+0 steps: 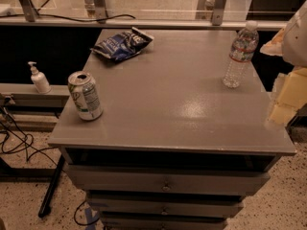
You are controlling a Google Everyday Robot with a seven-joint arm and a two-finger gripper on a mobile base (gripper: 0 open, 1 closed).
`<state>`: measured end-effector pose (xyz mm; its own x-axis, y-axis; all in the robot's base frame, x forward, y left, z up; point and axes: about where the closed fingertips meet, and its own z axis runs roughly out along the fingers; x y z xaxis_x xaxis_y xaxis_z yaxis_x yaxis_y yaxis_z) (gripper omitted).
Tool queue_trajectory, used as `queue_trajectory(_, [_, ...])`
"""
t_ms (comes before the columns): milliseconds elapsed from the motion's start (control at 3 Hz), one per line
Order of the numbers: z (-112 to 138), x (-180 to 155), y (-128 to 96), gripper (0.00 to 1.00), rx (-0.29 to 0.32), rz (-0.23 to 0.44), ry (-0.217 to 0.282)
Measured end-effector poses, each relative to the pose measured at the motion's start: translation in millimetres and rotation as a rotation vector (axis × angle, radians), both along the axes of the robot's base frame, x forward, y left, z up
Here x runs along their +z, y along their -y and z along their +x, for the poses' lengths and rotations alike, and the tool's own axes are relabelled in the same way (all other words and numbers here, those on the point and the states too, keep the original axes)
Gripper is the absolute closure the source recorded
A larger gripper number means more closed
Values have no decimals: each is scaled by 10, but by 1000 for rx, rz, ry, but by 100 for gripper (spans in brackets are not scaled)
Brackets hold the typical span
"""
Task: Move water bottle near blue chip bag
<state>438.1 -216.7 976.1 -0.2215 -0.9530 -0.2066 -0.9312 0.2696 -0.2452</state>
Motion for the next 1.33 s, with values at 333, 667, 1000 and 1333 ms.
queue_trajectory(333, [0,0,0,0,0,0,0])
queue_trajectory(667, [69,-69,64,0,-24,16,10])
queue_trajectory(1000, [243,-288,270,0,-78,80,17])
queue_trajectory(1333, [505,-494,575,0,-155,181,42])
